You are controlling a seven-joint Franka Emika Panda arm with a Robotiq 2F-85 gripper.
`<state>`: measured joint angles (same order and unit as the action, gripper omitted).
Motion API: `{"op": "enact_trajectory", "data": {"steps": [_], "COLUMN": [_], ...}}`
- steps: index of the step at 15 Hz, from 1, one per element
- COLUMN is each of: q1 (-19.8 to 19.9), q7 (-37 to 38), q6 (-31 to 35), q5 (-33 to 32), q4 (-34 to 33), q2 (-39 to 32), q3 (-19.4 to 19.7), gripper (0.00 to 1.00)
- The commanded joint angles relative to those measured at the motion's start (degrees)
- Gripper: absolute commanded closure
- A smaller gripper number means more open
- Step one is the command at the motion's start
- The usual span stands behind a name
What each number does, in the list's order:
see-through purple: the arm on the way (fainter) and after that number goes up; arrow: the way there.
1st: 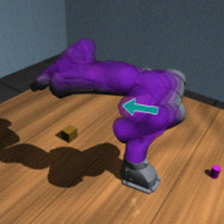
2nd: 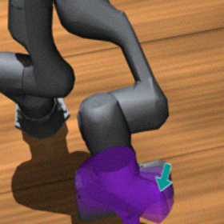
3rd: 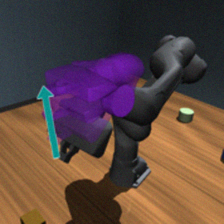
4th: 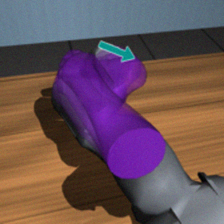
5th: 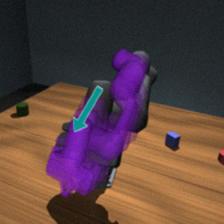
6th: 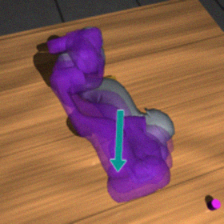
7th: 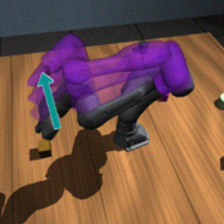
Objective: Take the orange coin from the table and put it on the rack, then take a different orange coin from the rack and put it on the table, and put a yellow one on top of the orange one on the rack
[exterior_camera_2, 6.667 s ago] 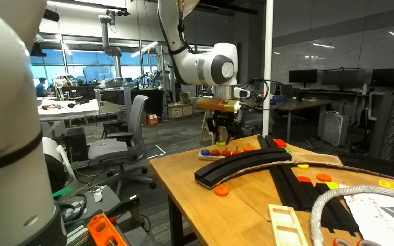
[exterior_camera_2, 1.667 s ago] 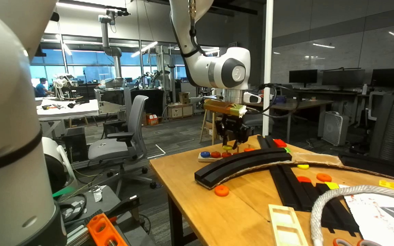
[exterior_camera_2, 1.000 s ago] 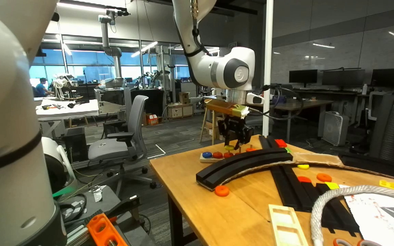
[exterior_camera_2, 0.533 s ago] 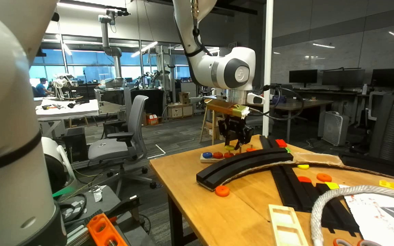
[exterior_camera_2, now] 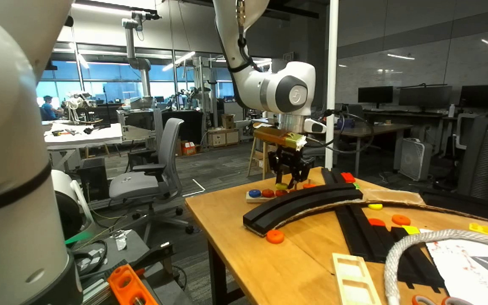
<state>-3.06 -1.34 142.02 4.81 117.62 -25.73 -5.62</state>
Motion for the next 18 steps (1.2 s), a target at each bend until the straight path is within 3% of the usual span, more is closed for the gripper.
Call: {"op": "enact_trajectory", "data": {"steps": [1,3,4,6,9,18], "q1": [0.66,0.46,0.25,-0.29,-0.63,-6.08], "q7": [-1.26,-0.78,-0.14,1.47,3.75,22.25], "q6": [-0.1,-0.12,-0.46,-0.49,-0.83,-4.31], "q5": [2.05,2.07,1.9,1.28,0.88,-5.24], "q4": [0.42,0.41,0.28,0.61,1.26,6.43], "q2": [-0.18,-0.25,-0.28,-0.25,0.48,10.91], "q3": [-1.0,-0.85,-0.58,0.1,0.82,5.41], "gripper": [0.78,0.78,0.31,0.23,0.01,0.0]}}
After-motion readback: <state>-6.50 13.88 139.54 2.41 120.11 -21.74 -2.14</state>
